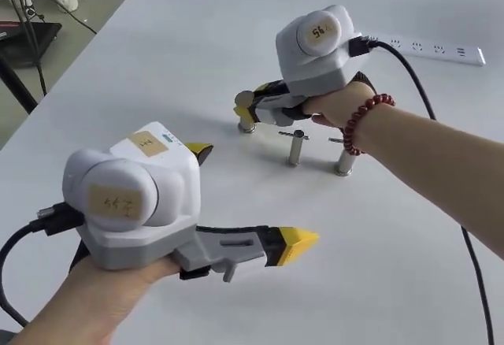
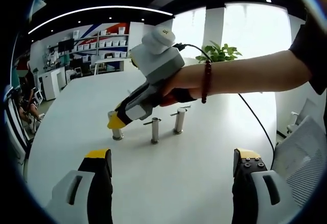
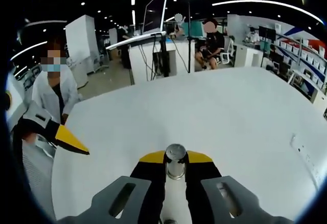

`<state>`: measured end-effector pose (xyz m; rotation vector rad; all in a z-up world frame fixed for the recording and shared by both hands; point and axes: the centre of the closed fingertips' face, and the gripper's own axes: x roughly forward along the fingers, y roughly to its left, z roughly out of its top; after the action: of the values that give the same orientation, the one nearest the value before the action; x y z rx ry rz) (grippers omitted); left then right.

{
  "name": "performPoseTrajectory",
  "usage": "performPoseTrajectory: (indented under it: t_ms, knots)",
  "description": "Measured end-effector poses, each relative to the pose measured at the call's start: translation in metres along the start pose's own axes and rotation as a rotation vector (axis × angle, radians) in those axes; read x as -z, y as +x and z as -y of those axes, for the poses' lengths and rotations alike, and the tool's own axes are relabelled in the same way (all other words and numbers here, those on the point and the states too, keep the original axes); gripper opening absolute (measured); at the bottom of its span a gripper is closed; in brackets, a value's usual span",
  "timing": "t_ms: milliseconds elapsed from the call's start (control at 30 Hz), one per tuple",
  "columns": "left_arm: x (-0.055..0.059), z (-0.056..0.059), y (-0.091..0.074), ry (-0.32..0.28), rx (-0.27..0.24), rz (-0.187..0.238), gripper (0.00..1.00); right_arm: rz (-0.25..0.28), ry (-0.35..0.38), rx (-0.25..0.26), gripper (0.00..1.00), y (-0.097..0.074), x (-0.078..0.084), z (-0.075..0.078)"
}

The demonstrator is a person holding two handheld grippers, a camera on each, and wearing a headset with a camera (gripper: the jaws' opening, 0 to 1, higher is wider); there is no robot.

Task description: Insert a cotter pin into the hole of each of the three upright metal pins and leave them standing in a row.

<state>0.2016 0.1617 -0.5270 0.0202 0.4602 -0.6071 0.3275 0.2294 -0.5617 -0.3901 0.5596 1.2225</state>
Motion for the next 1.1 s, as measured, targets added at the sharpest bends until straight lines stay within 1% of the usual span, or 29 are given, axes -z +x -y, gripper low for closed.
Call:
performPoseTrajectory:
  t_ms: [100, 200, 233, 267, 333, 400, 433, 533, 567, 600, 633, 667, 767, 867, 900, 1000, 1100]
  knots:
    - [-0.001, 0.0, 0.0, 0.003, -0.001, 0.001, 0.99, -0.015, -0.056, -0.023, 0.08, 0.0, 0.0, -0.01]
    - [-0.002, 0.0, -0.002, 0.0, -0.008, 0.005, 0.99, -0.017, -0.065, -0.046, 0.08, -0.005, 0.001, -0.023]
    - [-0.001, 0.0, -0.002, 0.0, -0.009, 0.003, 0.99, -0.017, -0.063, -0.051, 0.08, -0.004, 0.001, -0.021]
    - [0.0, 0.001, -0.003, 0.0, -0.011, -0.001, 0.99, -0.017, -0.061, -0.057, 0.08, -0.005, 0.002, -0.023]
    - [0.0, 0.001, -0.004, 0.001, -0.014, -0.003, 0.99, -0.015, -0.059, -0.066, 0.08, -0.009, 0.004, -0.031]
    - [0.0, 0.001, -0.005, 0.0, -0.015, -0.001, 0.99, -0.016, -0.057, -0.077, 0.08, -0.011, 0.006, -0.036]
    - [0.0, 0.001, -0.005, 0.0, -0.016, 0.001, 0.99, -0.018, -0.057, -0.08, 0.08, -0.01, 0.005, -0.033]
    - [0.0, 0.001, -0.005, -0.001, -0.017, 0.002, 0.99, -0.026, -0.073, -0.091, 0.08, -0.013, 0.01, -0.04]
    - [0.0, 0.001, -0.005, 0.0, -0.016, 0.0, 0.99, -0.028, -0.079, -0.094, 0.08, -0.017, 0.012, -0.044]
    - [0.0, 0.001, -0.005, 0.002, -0.016, 0.0, 0.99, -0.029, -0.08, -0.095, 0.08, -0.019, 0.013, -0.046]
    - [0.0, 0.002, -0.005, 0.004, -0.016, -0.001, 0.99, -0.029, -0.079, -0.096, 0.08, -0.019, 0.014, -0.043]
    - [0.0, 0.002, -0.005, 0.006, -0.015, 0.0, 0.99, -0.028, -0.082, -0.098, 0.08, -0.021, 0.015, -0.043]
    - [0.0, 0.003, -0.005, 0.01, -0.012, 0.001, 0.99, -0.03, -0.093, -0.103, 0.08, -0.031, 0.022, -0.051]
    - [0.001, 0.004, -0.005, 0.016, -0.009, 0.0, 0.99, -0.034, -0.103, -0.102, 0.08, -0.039, 0.027, -0.056]
    - [0.001, 0.005, -0.005, 0.018, -0.007, -0.001, 0.99, -0.033, -0.105, -0.101, 0.08, -0.039, 0.028, -0.054]
    - [0.002, 0.007, -0.004, 0.023, -0.004, -0.003, 0.99, -0.023, -0.094, -0.103, 0.08, -0.047, 0.032, -0.057]
    - [0.003, 0.008, -0.004, 0.027, -0.001, -0.003, 0.99, -0.025, -0.091, -0.099, 0.08, -0.051, 0.038, -0.056]
